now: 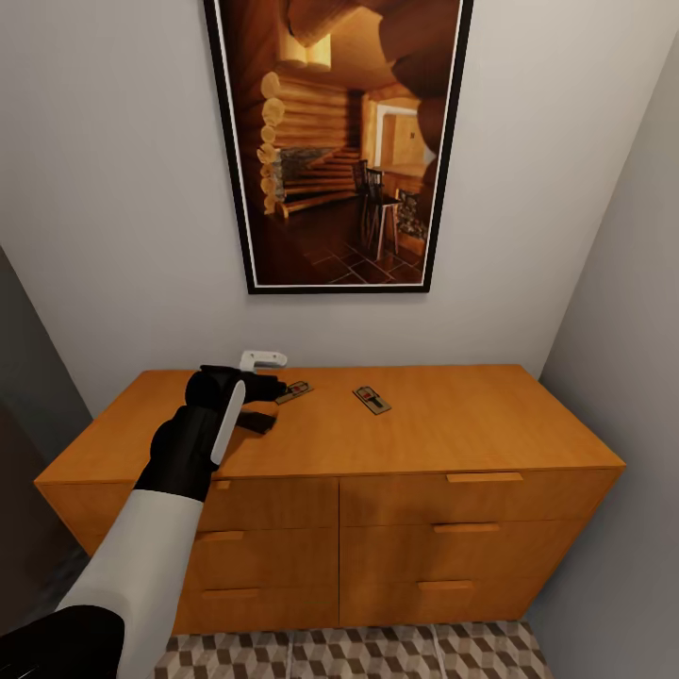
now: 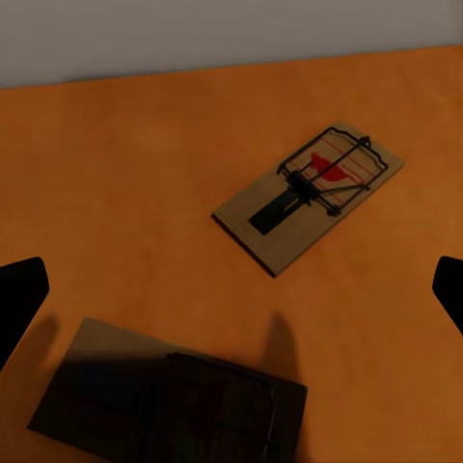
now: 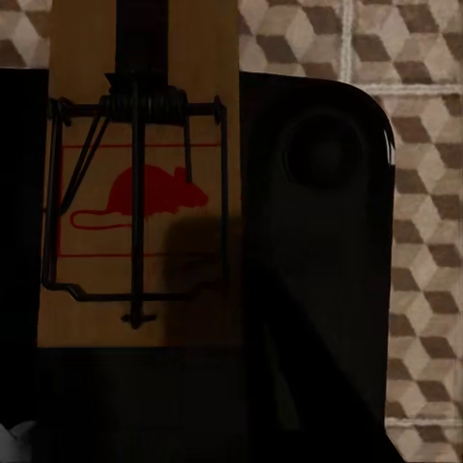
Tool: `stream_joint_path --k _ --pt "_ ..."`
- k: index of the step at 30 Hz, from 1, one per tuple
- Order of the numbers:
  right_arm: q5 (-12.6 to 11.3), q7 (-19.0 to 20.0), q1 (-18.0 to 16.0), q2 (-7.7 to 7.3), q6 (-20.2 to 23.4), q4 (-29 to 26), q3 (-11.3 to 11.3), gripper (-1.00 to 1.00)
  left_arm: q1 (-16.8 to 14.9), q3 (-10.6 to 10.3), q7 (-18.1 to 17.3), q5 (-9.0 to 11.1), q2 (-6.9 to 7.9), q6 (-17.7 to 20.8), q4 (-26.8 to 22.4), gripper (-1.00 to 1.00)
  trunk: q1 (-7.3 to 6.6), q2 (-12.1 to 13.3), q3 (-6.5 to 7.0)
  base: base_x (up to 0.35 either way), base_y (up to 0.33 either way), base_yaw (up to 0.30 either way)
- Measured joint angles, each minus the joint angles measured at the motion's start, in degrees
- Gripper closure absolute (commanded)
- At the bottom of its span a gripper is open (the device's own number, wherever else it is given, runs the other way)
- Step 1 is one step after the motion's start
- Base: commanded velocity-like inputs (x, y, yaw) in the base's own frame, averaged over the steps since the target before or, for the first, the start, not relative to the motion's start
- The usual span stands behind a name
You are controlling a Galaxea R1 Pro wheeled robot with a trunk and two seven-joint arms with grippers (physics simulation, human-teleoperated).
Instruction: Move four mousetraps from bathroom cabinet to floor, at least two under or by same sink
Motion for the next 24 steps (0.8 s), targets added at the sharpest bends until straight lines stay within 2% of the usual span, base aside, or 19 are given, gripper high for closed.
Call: stream_joint_path --k 24 --pt "-0.2 -0.1 0.0 0.31 -3.1 -0.4 -0.2 1.0 0.1 0.0 0.0 0.0 0.0 0.0 0.0 -1.0 0.0 0.0 0.0 0.0 0.0 0.0"
